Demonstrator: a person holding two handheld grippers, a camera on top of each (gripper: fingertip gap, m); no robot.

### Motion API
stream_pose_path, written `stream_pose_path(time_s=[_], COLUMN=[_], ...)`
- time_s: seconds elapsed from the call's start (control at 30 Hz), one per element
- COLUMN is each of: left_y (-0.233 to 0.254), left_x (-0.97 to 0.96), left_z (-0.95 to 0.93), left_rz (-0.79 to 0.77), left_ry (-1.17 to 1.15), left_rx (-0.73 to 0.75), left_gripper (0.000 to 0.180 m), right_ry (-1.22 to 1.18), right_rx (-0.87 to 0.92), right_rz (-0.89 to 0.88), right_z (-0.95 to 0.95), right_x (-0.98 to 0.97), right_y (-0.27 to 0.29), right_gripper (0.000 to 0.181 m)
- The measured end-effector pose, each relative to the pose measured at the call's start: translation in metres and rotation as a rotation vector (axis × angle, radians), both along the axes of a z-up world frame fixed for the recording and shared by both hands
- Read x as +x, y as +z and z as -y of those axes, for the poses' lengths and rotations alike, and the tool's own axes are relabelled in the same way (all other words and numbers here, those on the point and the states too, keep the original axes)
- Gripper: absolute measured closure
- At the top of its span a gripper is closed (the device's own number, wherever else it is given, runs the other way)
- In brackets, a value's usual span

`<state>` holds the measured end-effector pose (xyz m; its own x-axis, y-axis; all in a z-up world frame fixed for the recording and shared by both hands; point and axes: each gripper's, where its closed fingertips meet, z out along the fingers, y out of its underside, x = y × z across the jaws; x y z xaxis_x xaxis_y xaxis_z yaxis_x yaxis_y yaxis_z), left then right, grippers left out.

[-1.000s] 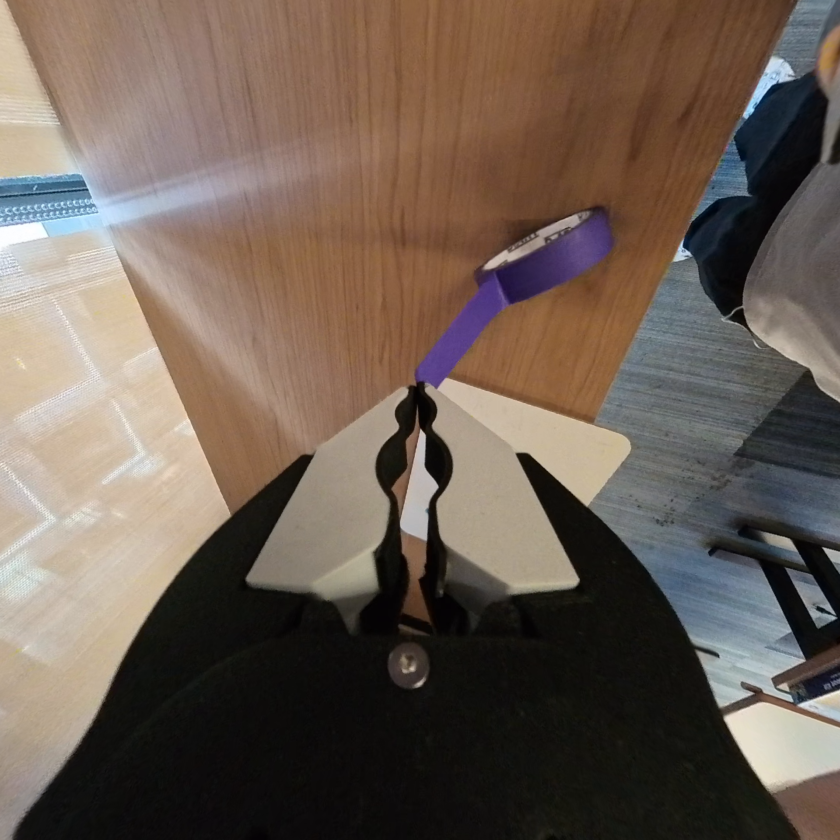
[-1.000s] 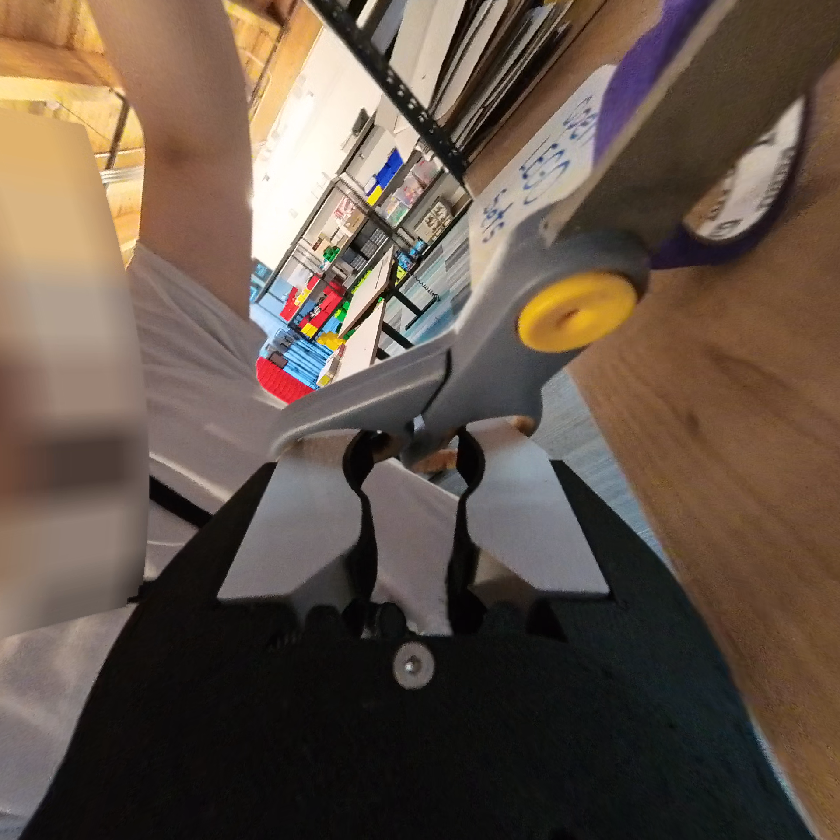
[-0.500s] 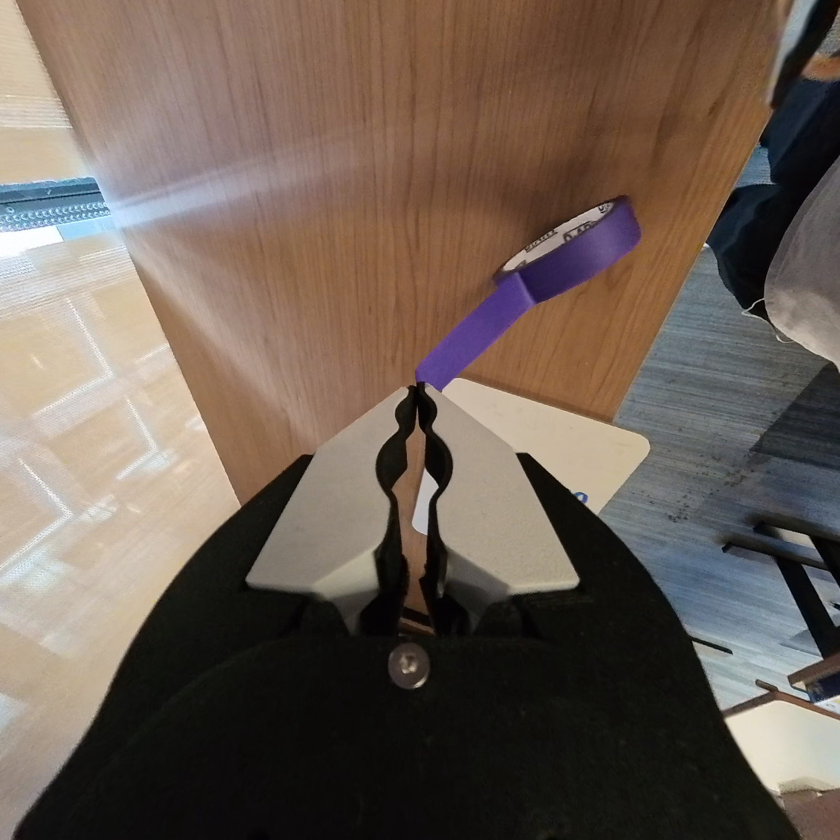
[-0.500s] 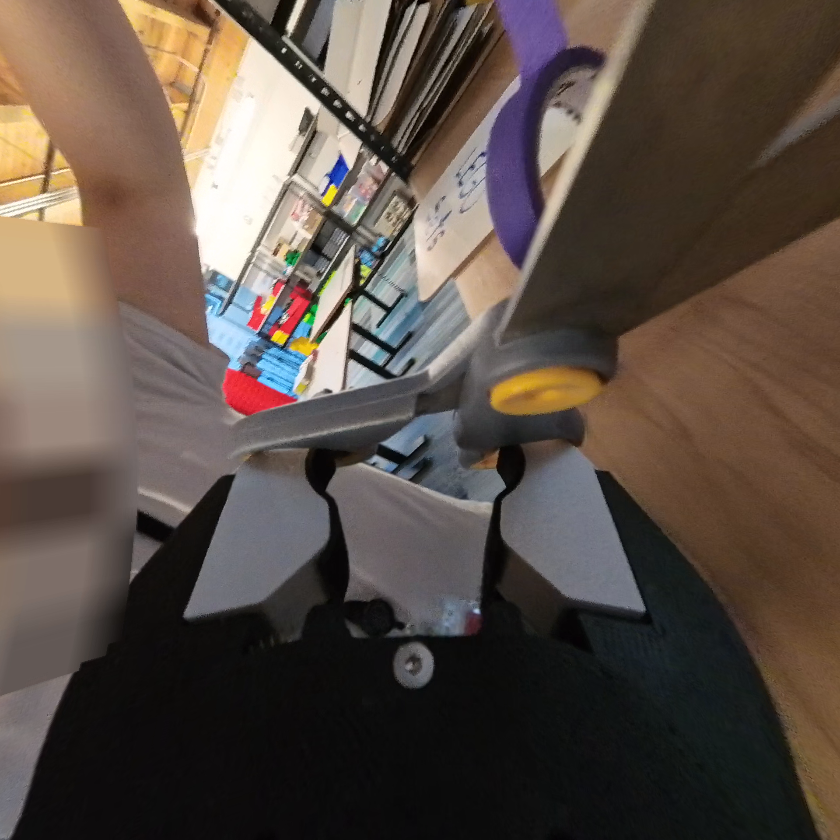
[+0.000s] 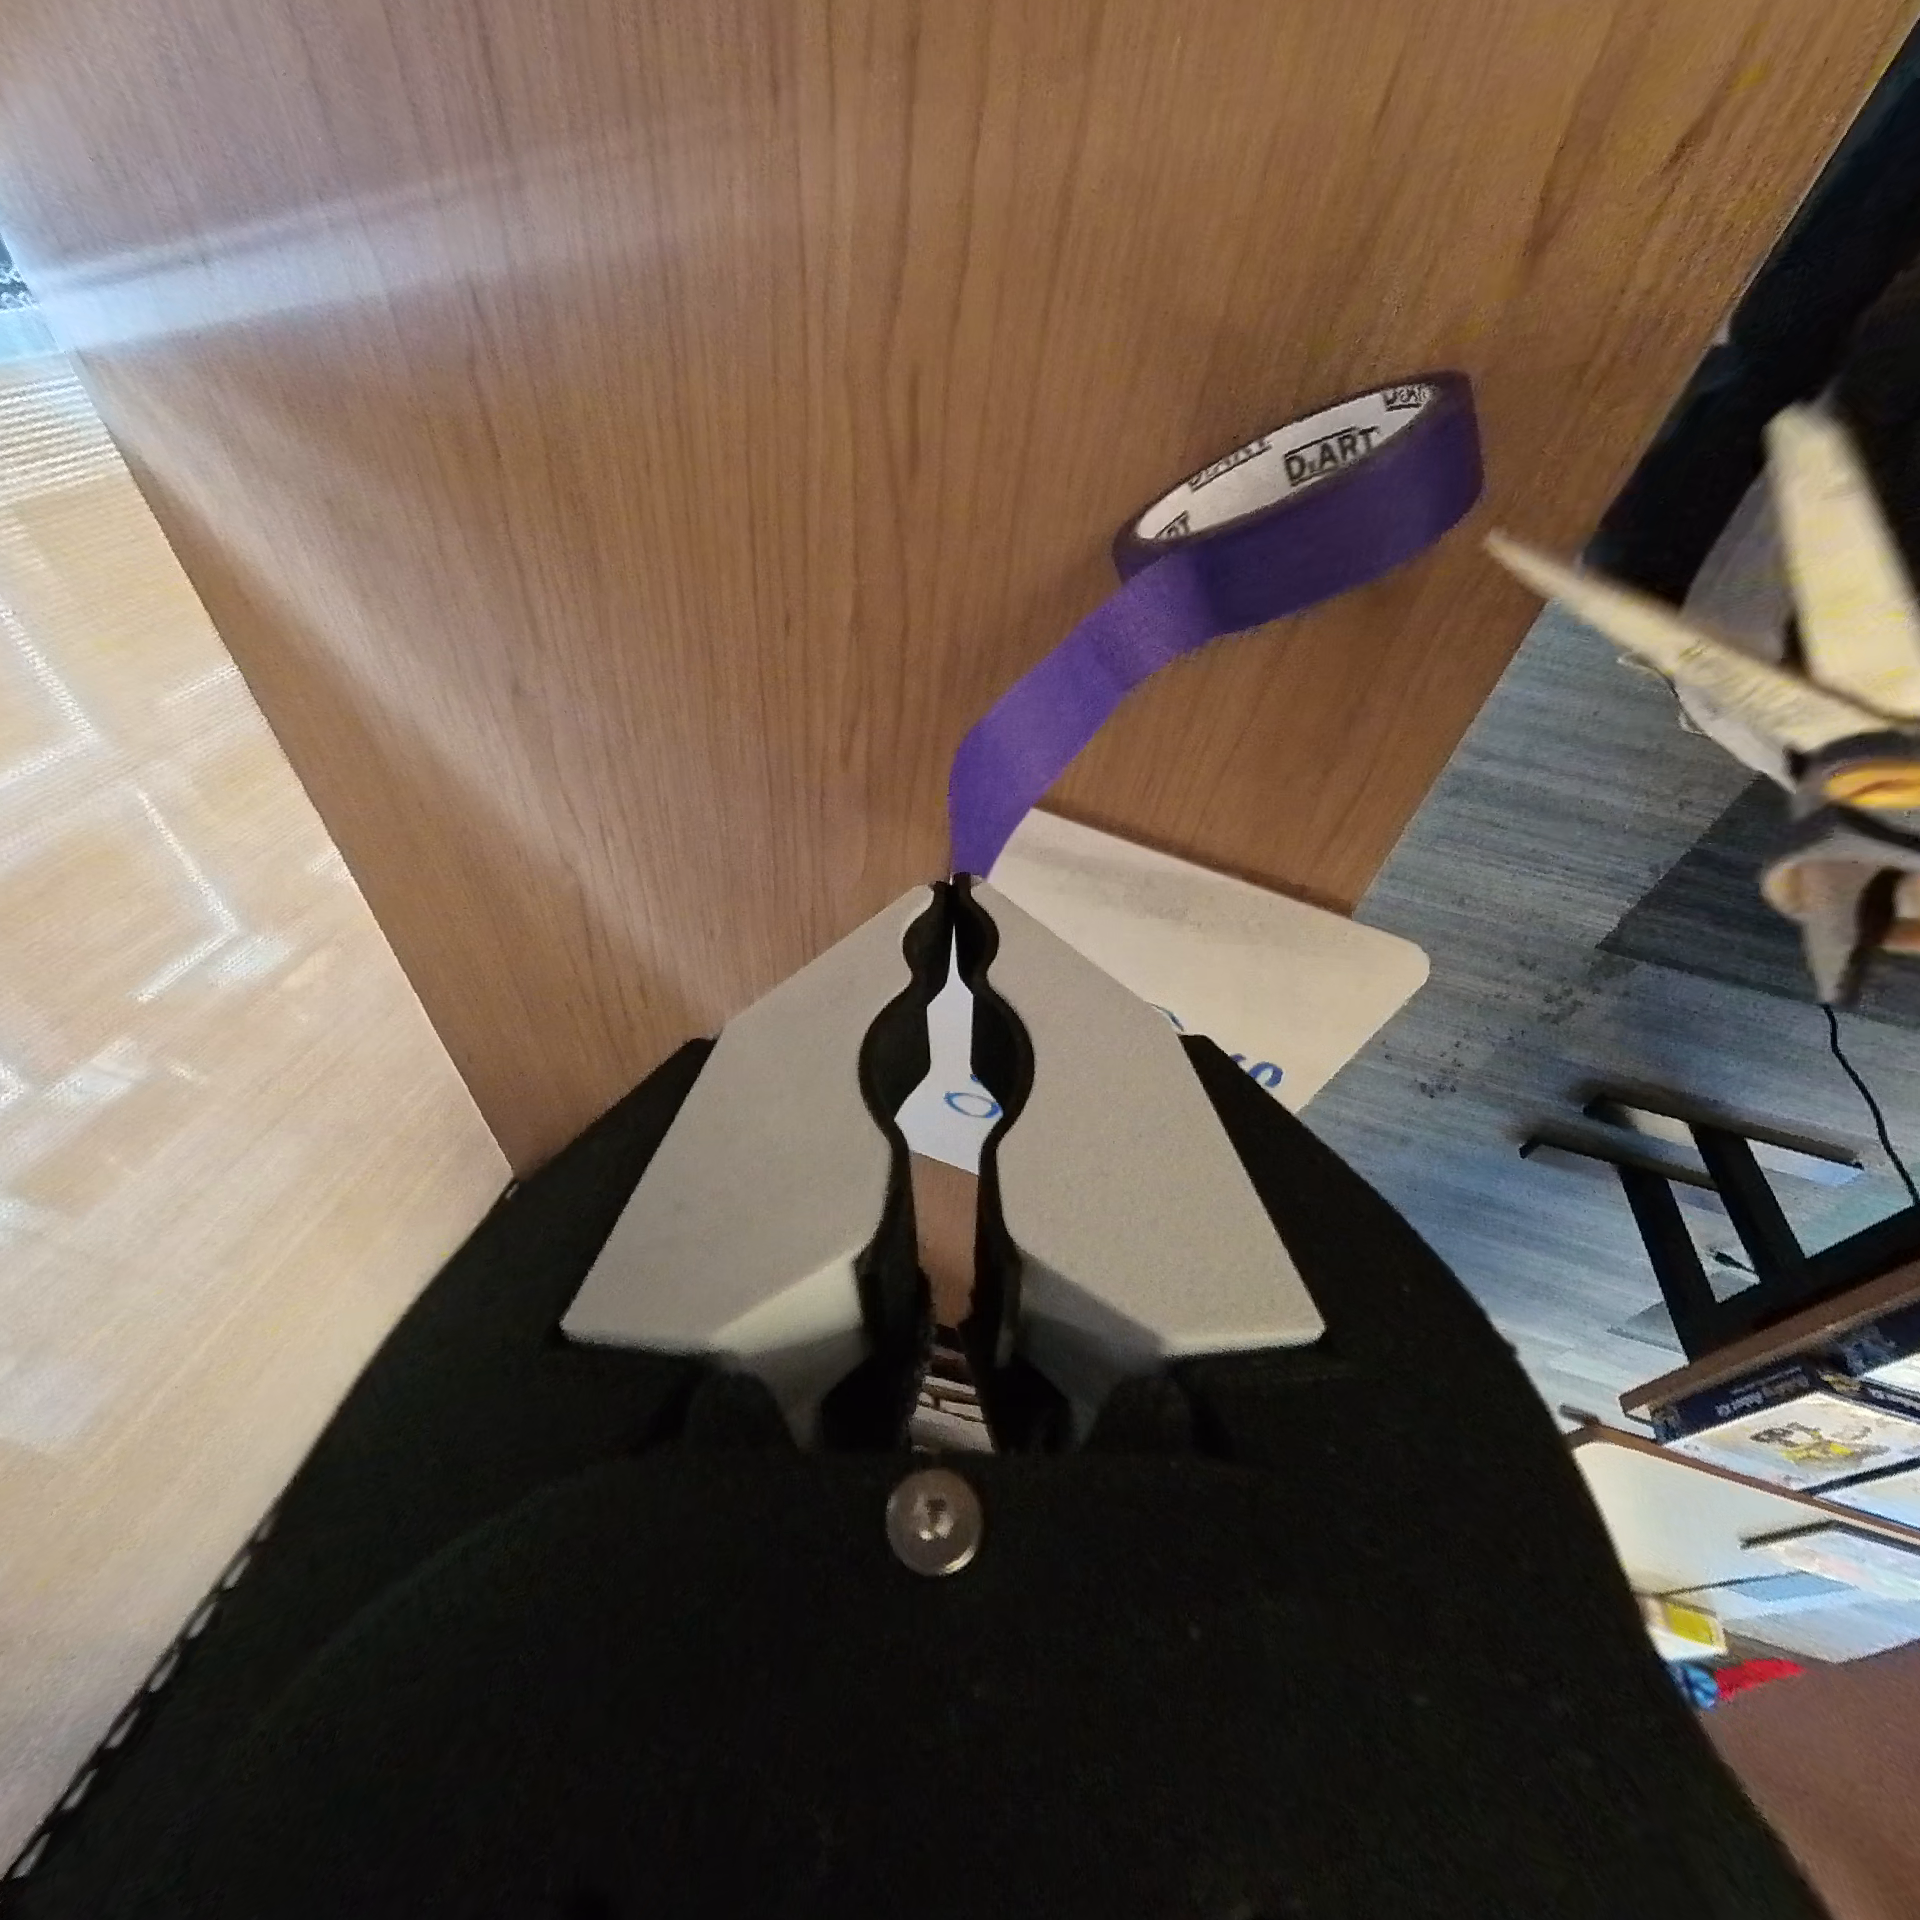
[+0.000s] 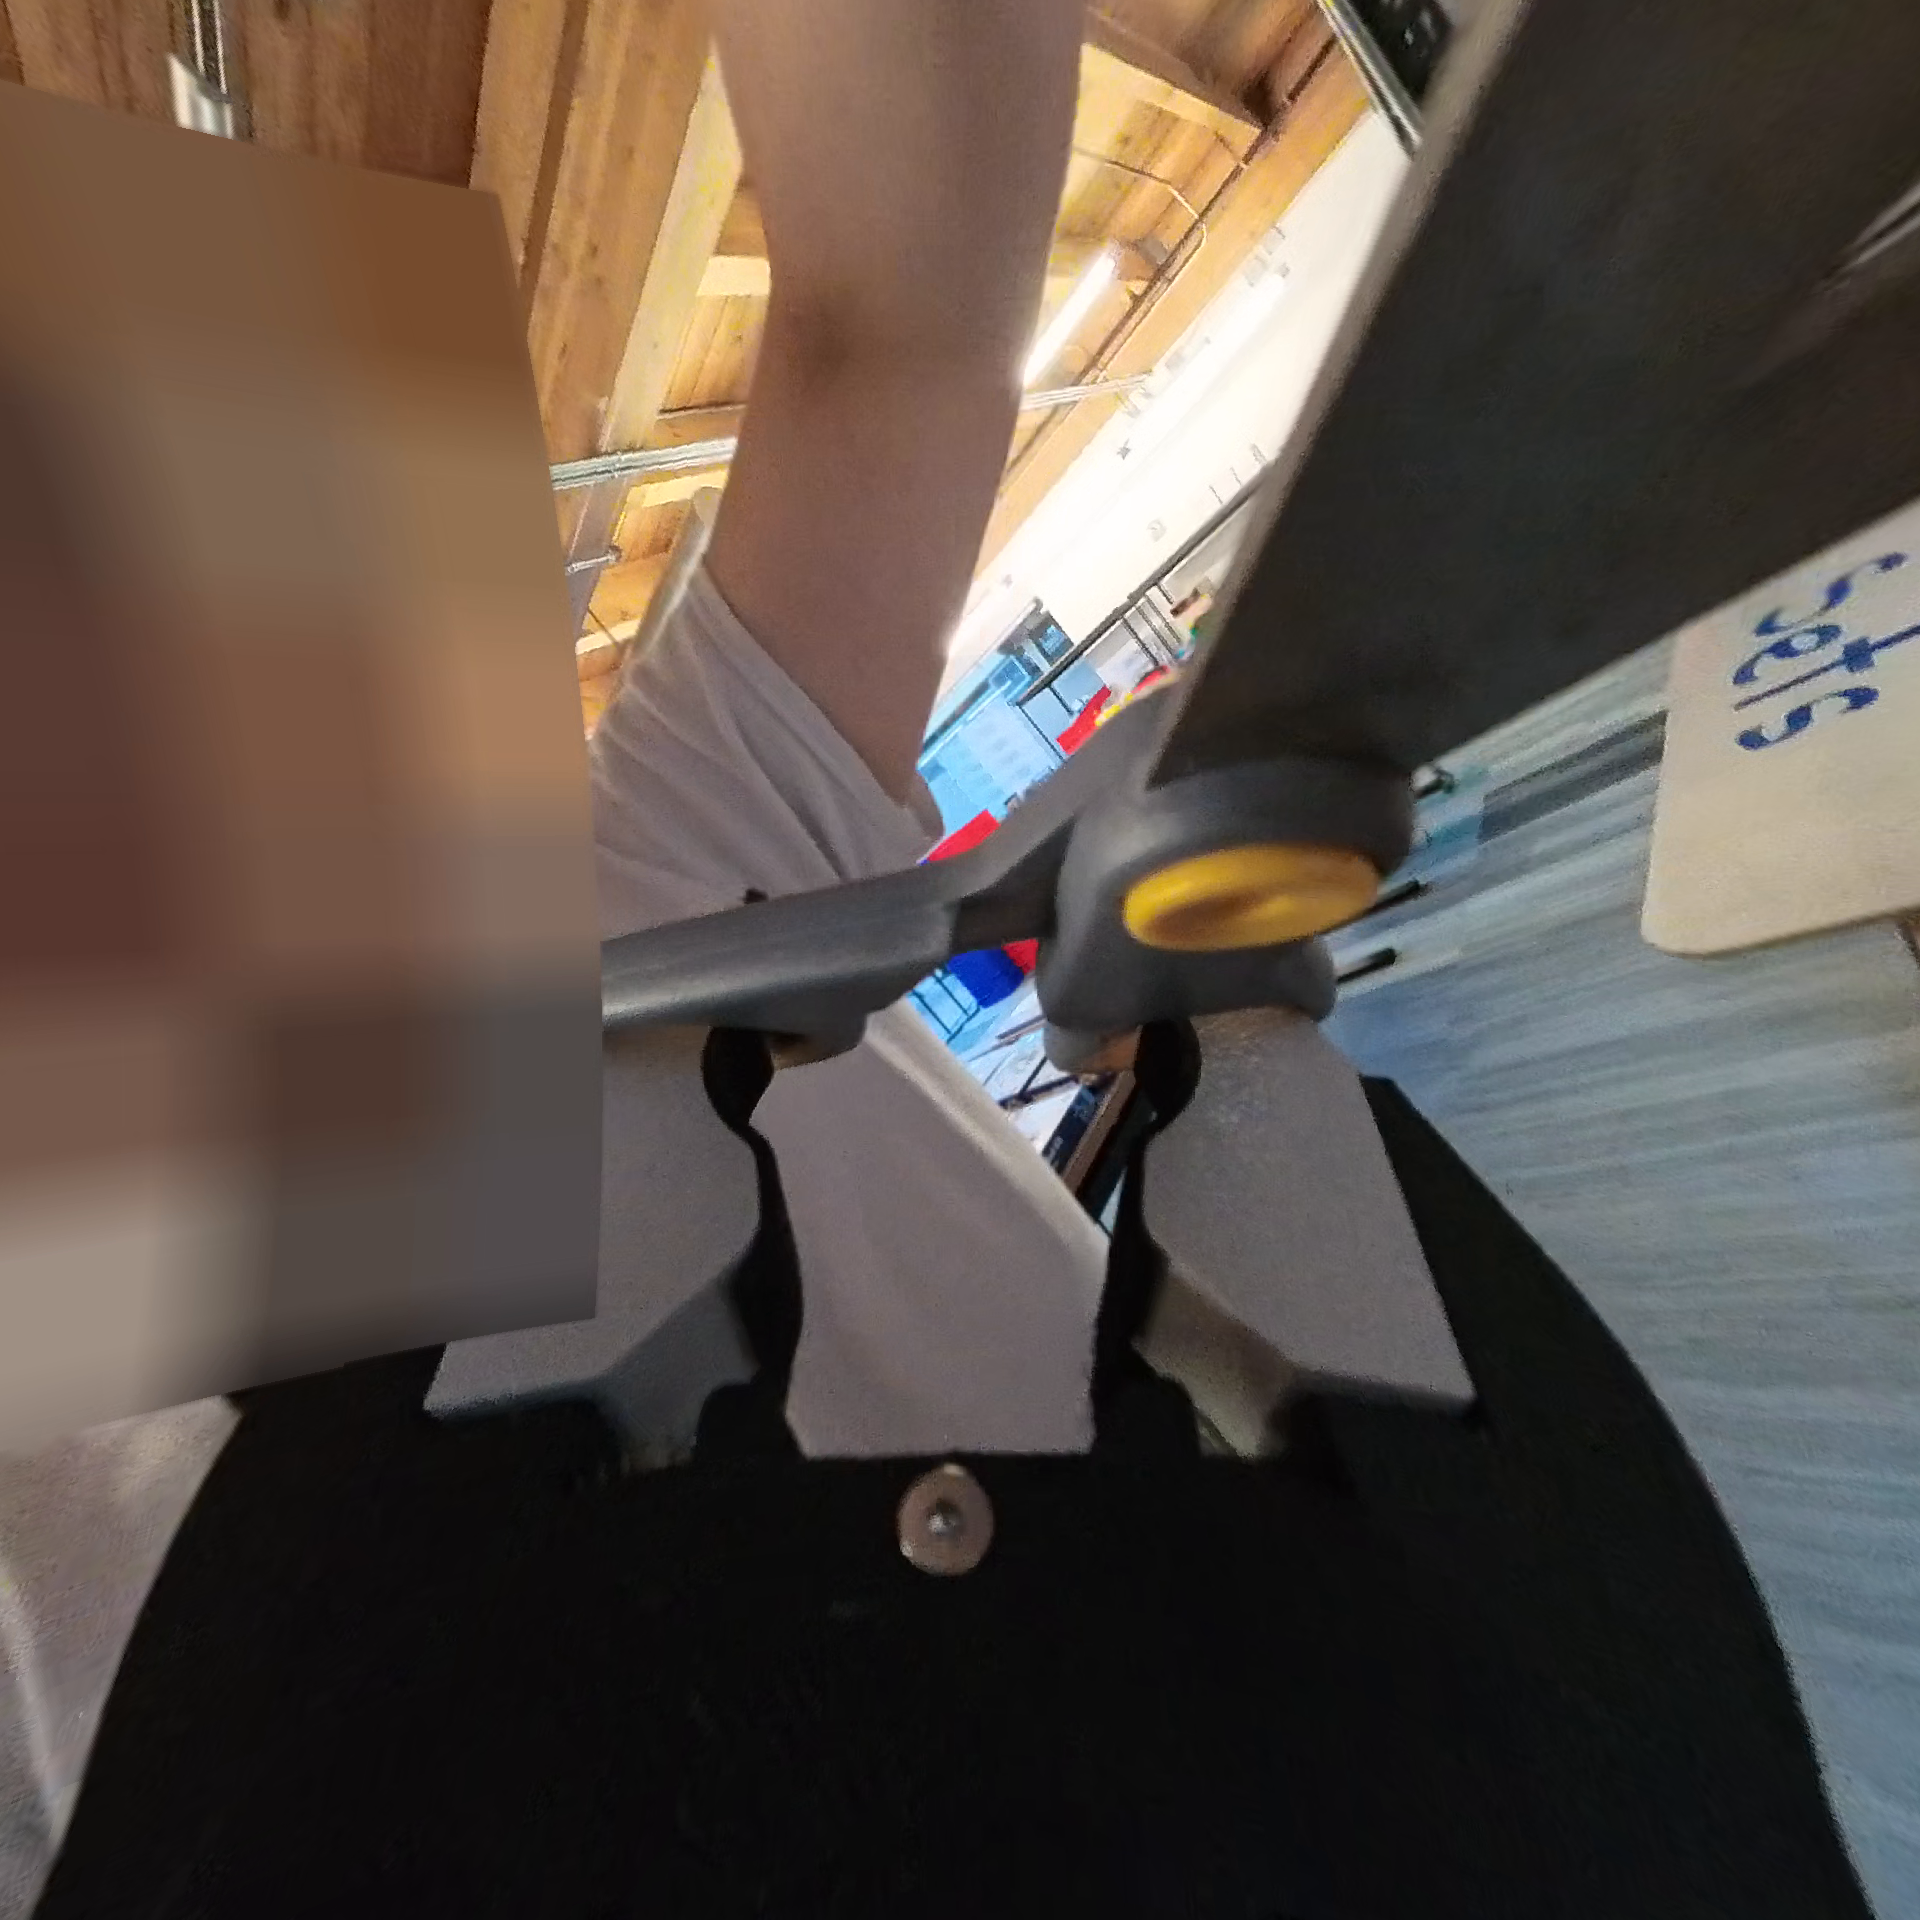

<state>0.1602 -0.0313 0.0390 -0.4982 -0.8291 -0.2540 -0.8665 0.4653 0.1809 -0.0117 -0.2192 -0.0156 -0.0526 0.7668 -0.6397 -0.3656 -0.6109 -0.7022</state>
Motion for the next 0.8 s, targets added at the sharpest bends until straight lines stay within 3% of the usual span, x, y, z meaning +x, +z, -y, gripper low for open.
stream_pose_path(time_s=[0.03,0.4,0.8], left_y=[0.002,0.009,0.006], left_x=[-0.001,-0.012,-0.023], left_z=[-0.001,0.007,0.004], left_rz=[0.004,0.009,-0.001], left_ry=[0.005,0.057,0.053], left_rx=[0.002,-0.061,-0.072], left_gripper=[0.18,0.18,0.18], right_ry=[0.003,-0.047,-0.092], right_rx=[0.003,0.0,0.003], right_rz=[-0.015,-0.165,-0.182], right_z=[-0.006,-0.068,-0.1], right_x=[-0.007,-0.03,-0.041], right_y=[-0.002,-0.012,-0.016], right_gripper=[0.112,0.114,0.114])
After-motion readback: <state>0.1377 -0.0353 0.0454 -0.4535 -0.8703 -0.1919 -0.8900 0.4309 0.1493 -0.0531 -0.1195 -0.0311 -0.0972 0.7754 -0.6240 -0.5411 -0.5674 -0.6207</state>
